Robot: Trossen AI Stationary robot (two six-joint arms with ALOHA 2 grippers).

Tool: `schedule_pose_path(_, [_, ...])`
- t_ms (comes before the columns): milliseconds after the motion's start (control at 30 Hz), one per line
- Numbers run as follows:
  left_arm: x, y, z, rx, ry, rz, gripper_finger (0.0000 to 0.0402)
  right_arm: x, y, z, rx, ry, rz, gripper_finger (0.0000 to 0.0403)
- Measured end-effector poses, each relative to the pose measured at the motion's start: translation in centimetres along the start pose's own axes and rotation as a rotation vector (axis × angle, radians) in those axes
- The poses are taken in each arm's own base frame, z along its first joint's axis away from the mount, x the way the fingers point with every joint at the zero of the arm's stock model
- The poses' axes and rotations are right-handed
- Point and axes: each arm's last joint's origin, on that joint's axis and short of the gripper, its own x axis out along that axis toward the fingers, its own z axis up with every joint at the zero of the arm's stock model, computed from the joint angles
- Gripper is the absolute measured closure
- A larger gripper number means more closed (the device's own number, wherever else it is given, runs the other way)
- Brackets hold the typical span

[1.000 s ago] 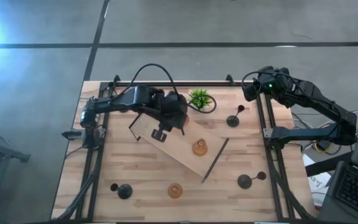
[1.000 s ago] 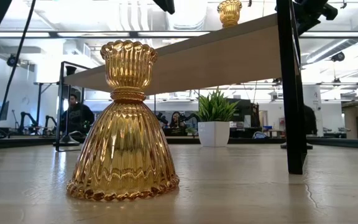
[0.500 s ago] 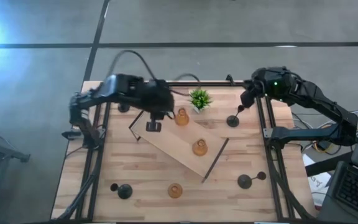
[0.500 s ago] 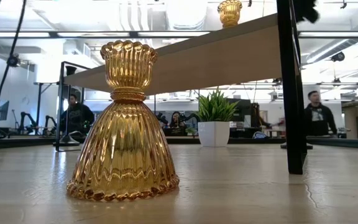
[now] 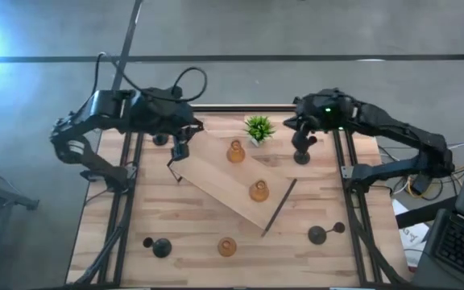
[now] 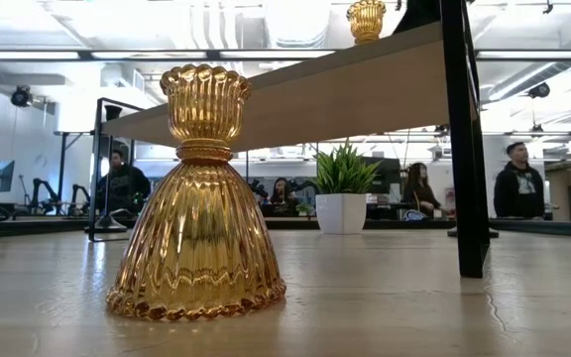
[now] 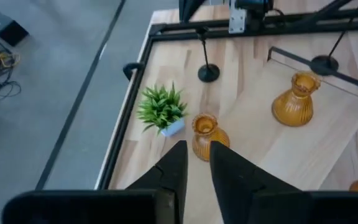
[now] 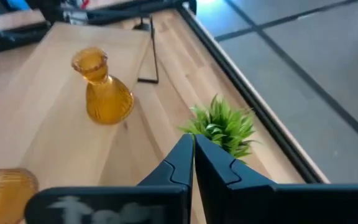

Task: Pick & Place candle stick holders
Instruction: Adjust the orange candle holders on the shelf

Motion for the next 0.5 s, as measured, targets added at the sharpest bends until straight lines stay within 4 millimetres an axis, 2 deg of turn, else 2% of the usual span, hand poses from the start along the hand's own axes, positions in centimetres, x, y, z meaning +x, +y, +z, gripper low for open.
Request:
schedule_pose_path(200, [-0.5,0.0,-2.4,-0.049,-0.079,0.004,0.0394,2.7,0.4,0.3,-0.002,0.035,0.072,0.0394])
schedule_pose_path(500, [-0.9,-0.1,-5.5,-0.121,-0.288,0.013,0.0397,6.3,2.2,0.1,-0.025,0.101,0.176,0.0395])
